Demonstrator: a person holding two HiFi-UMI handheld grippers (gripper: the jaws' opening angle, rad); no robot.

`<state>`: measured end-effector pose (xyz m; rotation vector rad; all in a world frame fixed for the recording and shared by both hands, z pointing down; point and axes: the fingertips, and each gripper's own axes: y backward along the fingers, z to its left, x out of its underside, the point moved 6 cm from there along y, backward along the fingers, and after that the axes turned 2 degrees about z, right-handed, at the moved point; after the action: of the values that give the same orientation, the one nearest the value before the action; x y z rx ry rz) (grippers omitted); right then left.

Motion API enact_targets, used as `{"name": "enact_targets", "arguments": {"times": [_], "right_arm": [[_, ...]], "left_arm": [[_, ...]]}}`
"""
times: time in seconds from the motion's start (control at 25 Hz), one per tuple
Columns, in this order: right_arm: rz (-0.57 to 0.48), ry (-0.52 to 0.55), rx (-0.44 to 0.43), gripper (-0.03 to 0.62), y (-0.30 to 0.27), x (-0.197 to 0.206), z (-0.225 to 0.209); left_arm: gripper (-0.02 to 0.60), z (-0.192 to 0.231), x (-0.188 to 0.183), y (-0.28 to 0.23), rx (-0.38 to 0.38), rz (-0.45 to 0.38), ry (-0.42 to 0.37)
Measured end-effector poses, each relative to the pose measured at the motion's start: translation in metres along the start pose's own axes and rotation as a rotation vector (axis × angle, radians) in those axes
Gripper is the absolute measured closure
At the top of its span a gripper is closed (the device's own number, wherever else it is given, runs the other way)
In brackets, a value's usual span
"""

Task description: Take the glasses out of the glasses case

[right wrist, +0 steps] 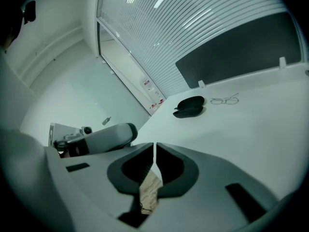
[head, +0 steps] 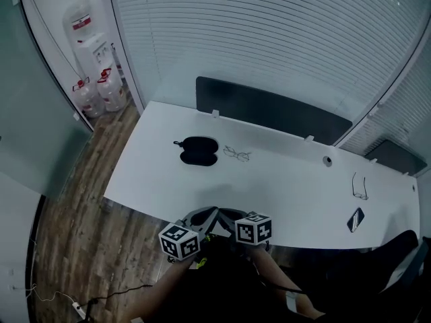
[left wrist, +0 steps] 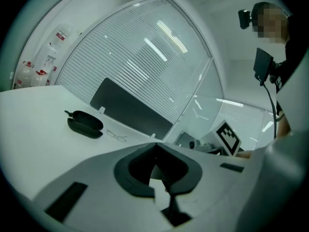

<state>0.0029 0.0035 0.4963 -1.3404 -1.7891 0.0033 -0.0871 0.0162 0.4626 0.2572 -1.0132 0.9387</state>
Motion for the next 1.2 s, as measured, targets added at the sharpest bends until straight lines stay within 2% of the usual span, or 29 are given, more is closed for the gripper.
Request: {"name": "enact_targets", "arguments": {"times": [0.52,0.88,1.2], "right_arm": [[0.011,0.009,0.004,0.565,0.028,0.052,0.034],[-0.001,-0.01,-0.014,0.565,0.058,0.082,0.035],[0.083,0.069,-0.038,0.565,0.092,0.134,0.045]], "left_arm": [[0.571,-0.043,0.042,0.041,0.033,-0.014,0.03],[0.571,-0.074,0.066,0.04,0.066,0.033,0.01],[0.571,-0.119,0.108,0.038,0.047,0.055,0.046]]}}
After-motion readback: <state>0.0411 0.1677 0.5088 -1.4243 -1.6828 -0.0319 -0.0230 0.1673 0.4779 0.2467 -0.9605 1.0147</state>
